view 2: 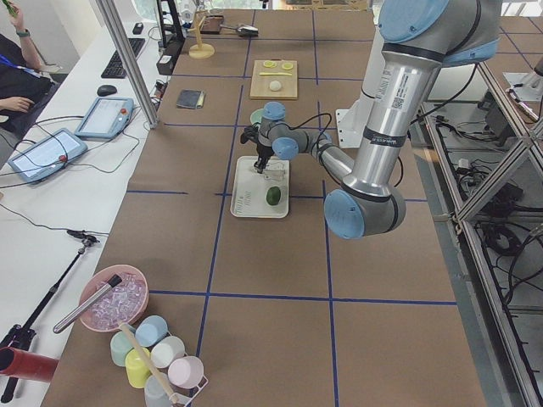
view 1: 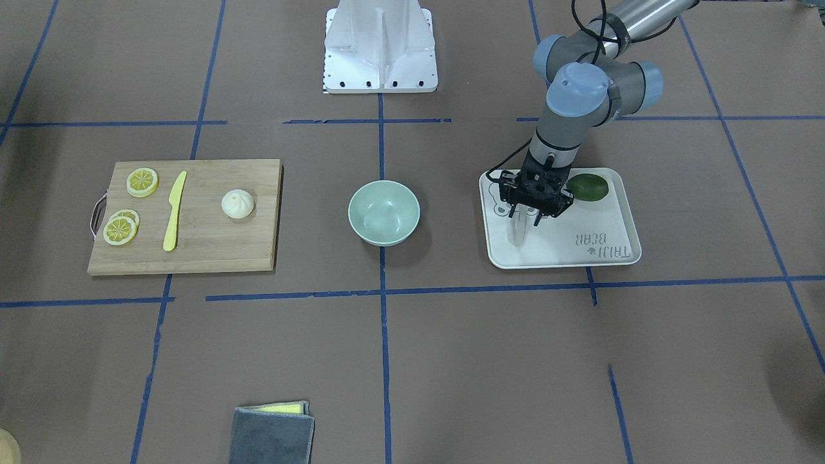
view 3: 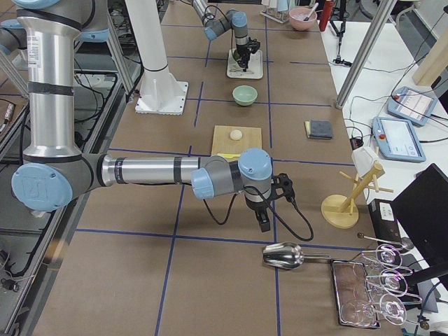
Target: Put spoon and bun in bowl
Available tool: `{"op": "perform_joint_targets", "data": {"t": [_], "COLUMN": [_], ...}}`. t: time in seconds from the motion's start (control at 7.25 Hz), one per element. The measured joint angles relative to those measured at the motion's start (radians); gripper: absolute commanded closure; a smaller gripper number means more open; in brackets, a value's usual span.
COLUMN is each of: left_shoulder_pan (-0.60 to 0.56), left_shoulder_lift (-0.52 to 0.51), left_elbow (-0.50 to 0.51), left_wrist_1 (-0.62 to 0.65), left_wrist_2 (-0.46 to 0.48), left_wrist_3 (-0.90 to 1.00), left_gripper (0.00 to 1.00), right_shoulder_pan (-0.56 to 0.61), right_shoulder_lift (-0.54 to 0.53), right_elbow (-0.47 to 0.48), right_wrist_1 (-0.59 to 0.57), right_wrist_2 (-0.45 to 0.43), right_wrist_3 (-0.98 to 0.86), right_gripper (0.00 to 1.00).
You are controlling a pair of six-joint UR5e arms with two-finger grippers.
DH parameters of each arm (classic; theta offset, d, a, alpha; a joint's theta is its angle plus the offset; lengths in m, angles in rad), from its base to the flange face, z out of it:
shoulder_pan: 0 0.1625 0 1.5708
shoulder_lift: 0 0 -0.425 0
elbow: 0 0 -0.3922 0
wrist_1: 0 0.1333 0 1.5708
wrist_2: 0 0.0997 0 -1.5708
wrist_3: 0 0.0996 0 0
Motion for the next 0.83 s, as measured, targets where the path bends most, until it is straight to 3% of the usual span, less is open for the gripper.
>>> {"op": "perform_joint_targets", "data": {"t": [0.55,0.83], "left_shoulder_pan": [-0.003,-0.016], "left_shoulder_lift": [-0.019,-0.068], "left_elbow": [-0.034,-0.059], "left_wrist_1": [0.009,0.019], "left_wrist_2": [-0.003,-0.002], "left_wrist_3": [-0.016,-0.229], "left_gripper": [1.00,1.00], "right_shoulder_pan": [0.000,0.000], "right_shoulder_lift": [0.000,0.001], "right_elbow": [-0.002,-0.007], "right_wrist_1": [0.000,0.000], "right_wrist_2": [0.000,0.000], "right_wrist_3": [0.000,-0.001], "right_gripper": [0.00,0.00]}}
